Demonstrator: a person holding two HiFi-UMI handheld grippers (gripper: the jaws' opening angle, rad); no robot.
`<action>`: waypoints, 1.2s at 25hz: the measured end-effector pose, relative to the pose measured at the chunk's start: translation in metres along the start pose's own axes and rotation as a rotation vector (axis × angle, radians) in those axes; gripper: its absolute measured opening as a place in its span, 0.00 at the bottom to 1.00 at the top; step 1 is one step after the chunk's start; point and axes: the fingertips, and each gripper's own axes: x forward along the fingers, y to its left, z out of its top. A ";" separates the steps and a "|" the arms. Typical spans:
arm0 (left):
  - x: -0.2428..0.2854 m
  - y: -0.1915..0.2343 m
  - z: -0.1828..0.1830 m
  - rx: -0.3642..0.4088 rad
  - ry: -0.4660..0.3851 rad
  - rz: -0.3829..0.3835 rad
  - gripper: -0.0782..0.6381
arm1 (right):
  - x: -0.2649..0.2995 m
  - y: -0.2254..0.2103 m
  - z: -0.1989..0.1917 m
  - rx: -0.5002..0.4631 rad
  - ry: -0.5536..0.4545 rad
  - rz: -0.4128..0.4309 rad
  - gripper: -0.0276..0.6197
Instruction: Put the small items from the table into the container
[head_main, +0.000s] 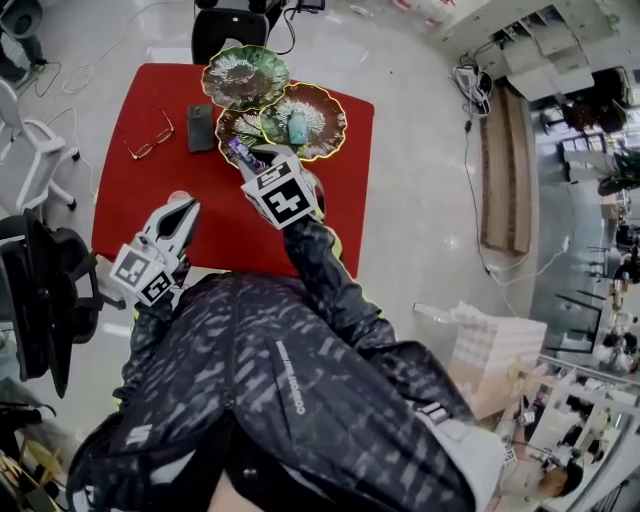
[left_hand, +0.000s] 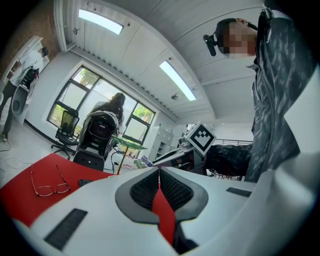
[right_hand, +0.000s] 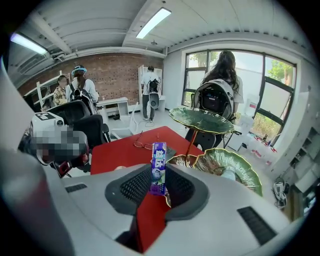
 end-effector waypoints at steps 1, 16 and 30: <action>0.000 0.001 0.000 -0.002 -0.002 -0.001 0.13 | -0.002 -0.004 0.000 0.003 0.001 -0.009 0.18; 0.007 0.006 0.002 -0.009 0.006 -0.019 0.13 | -0.024 -0.087 -0.028 0.076 0.041 -0.173 0.18; 0.011 0.010 -0.002 -0.010 0.028 -0.024 0.13 | -0.032 -0.160 -0.056 0.151 0.082 -0.316 0.18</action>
